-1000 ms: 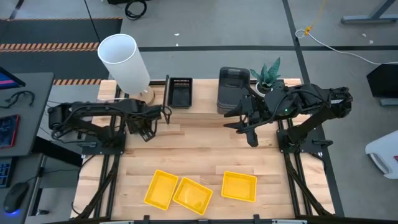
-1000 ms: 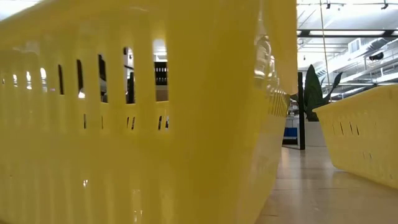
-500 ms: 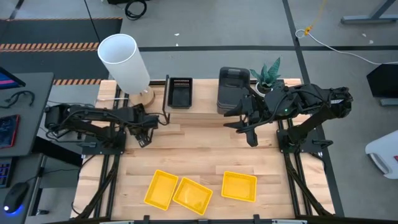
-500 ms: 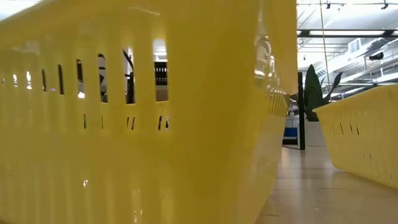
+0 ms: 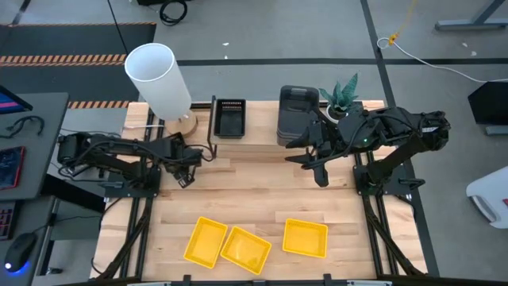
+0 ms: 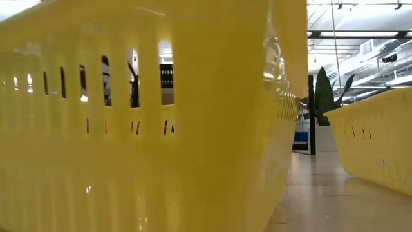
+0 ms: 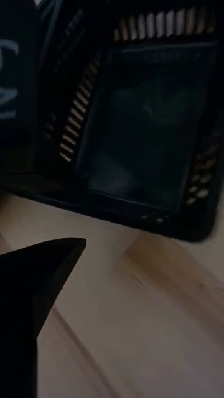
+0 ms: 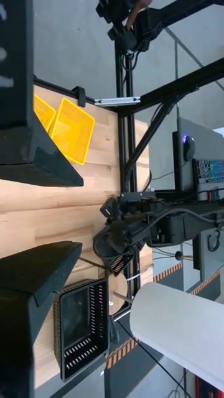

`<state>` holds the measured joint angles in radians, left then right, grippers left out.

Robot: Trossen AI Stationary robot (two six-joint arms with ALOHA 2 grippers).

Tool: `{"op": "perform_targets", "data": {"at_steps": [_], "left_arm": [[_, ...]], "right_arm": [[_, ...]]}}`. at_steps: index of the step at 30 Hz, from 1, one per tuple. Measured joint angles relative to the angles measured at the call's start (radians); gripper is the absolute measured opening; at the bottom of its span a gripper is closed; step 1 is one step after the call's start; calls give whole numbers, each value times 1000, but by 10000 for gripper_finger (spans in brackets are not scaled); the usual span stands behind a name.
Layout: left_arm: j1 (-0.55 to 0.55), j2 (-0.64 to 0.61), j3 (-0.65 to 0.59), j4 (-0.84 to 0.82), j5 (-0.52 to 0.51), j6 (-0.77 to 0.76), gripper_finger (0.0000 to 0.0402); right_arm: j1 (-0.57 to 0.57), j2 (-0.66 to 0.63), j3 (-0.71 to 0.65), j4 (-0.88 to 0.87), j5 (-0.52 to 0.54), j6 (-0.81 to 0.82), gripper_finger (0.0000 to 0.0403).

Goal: Stack baskets on shelf by color
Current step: Stack the black basket on the top of the black basket on the shelf

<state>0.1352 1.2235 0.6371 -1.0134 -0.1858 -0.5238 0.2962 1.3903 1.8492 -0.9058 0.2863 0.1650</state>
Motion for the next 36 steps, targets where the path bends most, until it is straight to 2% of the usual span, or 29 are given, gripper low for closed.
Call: {"op": "perform_targets", "data": {"at_steps": [5, 12, 19, 23, 26, 32, 36], "left_arm": [[0, 0, -27, 2, 0, -67, 116], [2, 0, -30, 19, 6, -78, 15], [-26, 0, 3, -10, 127, -127, 12], [-53, -7, 101, -75, 147, -120, 12], [-57, -8, 195, -152, 210, -115, 12], [-57, -8, 431, -261, 417, -69, 12], [-57, -8, 605, -269, 571, -76, 12]], "right_arm": [[0, 0, 0, 0, 0, 0, 158], [0, 0, 0, 0, 0, -8, 158], [2, 0, 0, 0, -18, -15, 158], [2, 0, 0, 0, -19, -30, 158], [2, 0, 0, -1, -19, -37, 158], [2, 0, 0, -1, -19, -46, 158], [2, 0, 0, 0, -25, -53, 158]]}}
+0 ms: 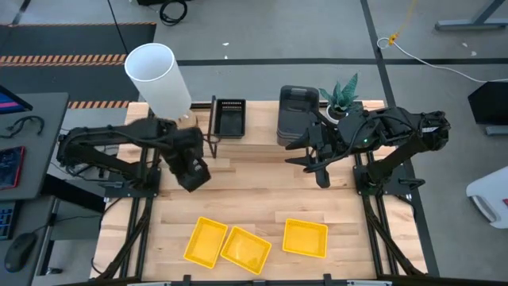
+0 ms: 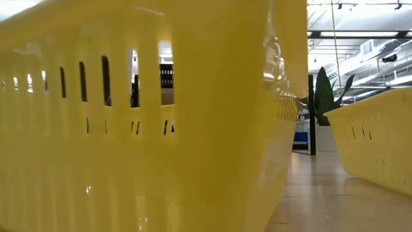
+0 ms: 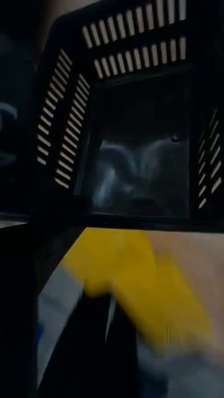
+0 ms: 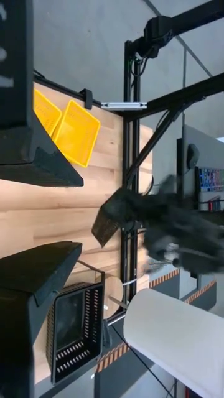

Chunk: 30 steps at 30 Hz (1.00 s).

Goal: Stack baskets on shelf by color
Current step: Stack the black basket on the top of the black basket on the shelf

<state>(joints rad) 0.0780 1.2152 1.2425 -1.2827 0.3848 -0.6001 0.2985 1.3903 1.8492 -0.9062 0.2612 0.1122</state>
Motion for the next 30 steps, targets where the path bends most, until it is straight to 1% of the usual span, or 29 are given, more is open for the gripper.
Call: {"op": "perform_targets", "data": {"at_steps": [3, 6, 8, 10, 11, 14, 18, 20, 22, 25, 28, 30], "left_arm": [[0, 0, 130, 5, 97, -20, 12], [6, 0, 239, 67, 174, -51, 12], [17, 0, 303, 121, 204, -69, 12], [30, 0, 365, 170, 199, -67, 12], [37, 0, 394, 186, 177, -59, 12], [56, 1, 462, 238, 46, 29, 12], [72, 2, 482, 293, -182, 225, 12], [72, 15, 482, 289, -319, 319, 12], [72, 34, 481, 278, -443, 379, 12], [73, 82, 480, 266, -528, 470, 12], [80, 141, 480, 247, -544, 559, 13], [85, 186, 480, 226, -543, 587, 13]], "right_arm": [[0, 0, 0, 0, -5, -1, 158], [0, 0, 0, 6, -5, -9, 158], [0, 0, 0, 15, -6, -11, 158], [0, 0, 0, 16, -19, -11, 158], [0, 0, 0, 16, -21, -11, 158], [0, 0, 0, 16, -22, -11, 158], [0, 0, 0, 18, -22, -16, 158], [0, 0, 0, 22, -23, -18, 158], [0, 0, 0, 22, -24, -14, 158], [0, 0, 0, 23, -23, -14, 158], [0, 0, 0, 25, -22, -11, 158], [0, 0, 0, 26, -22, -11, 158]]}}
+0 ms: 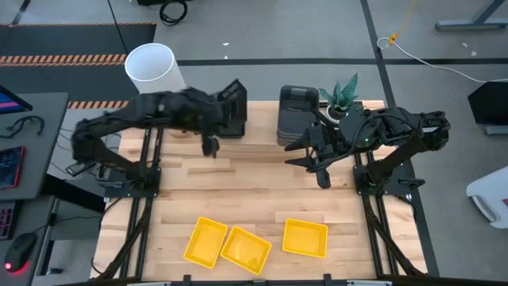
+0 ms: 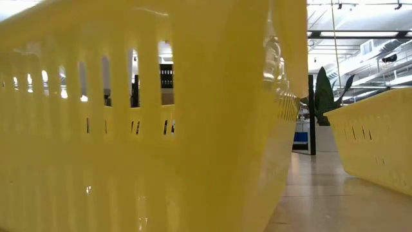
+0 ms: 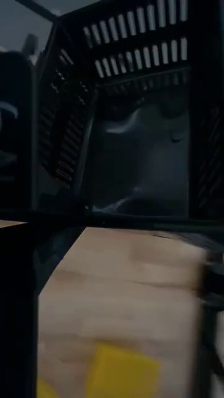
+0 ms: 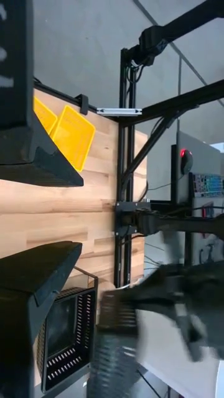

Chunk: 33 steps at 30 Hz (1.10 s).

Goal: Stack baskets on shelf by color
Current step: Stack the black basket on the top of the black basket on the shelf

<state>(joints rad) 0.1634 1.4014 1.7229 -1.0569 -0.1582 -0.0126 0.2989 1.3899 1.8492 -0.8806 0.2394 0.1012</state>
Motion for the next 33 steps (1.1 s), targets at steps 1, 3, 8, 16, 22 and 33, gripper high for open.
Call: {"op": "perform_targets", "data": {"at_steps": [1, 3, 8, 16, 22, 33], "left_arm": [[7, 25, 0, -23, 0, 11, 13], [18, 68, 0, -60, -2, 25, 13], [45, 149, -1, -163, -11, 60, 13], [47, 214, 0, -206, -34, 132, 13], [49, 222, 0, -224, -51, 137, 13], [53, 222, -1, -283, -42, 129, 45]], "right_arm": [[0, 0, 0, 0, 0, 2, 158], [0, 0, 0, -4, 0, 8, 158], [1, 0, 0, -19, 0, 12, 158], [1, 0, 0, -39, 2, 29, 158], [1, 0, 0, -40, 2, 30, 158], [2, 0, 0, -34, 2, 19, 158]]}}
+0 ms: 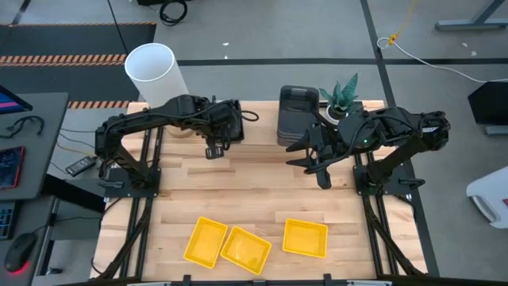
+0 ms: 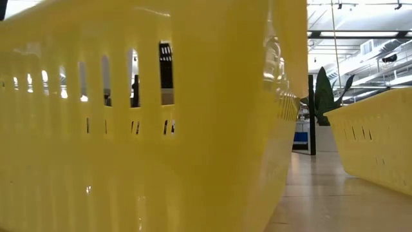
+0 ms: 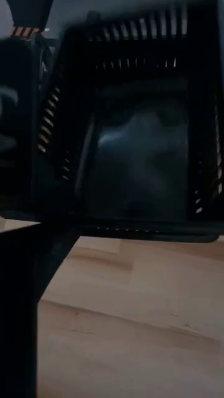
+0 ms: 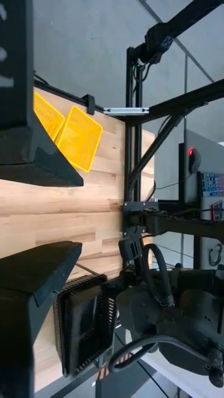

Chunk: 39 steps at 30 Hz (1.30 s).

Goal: Stack baskets on shelf by color
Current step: Stack the black basket on the top of the black basket on the shelf

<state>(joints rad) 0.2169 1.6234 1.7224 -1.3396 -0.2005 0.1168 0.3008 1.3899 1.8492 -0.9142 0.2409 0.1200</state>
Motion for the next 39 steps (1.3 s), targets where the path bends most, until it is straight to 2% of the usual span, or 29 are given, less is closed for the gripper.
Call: {"op": "perform_targets", "data": {"at_steps": [9, 20, 27, 31, 35, 39], "left_arm": [[3, -31, 1, 14, 18, -25, 145], [-65, -58, -14, 117, 27, -79, 185], [-65, -51, -99, 111, -67, -78, 225], [-61, -51, -157, 111, -66, -59, 231], [-61, -51, -198, 107, -68, 4, 220], [-47, -51, -203, 86, -76, -26, 207]], "right_arm": [[0, 0, 0, 0, 0, 0, 158], [0, 0, 0, 10, 0, -6, 158], [0, 0, 0, 12, 0, -10, 158], [0, 0, 0, 12, 0, -9, 158], [0, 0, 0, 12, 0, -9, 158], [1, 0, 0, 10, 0, -1, 158]]}}
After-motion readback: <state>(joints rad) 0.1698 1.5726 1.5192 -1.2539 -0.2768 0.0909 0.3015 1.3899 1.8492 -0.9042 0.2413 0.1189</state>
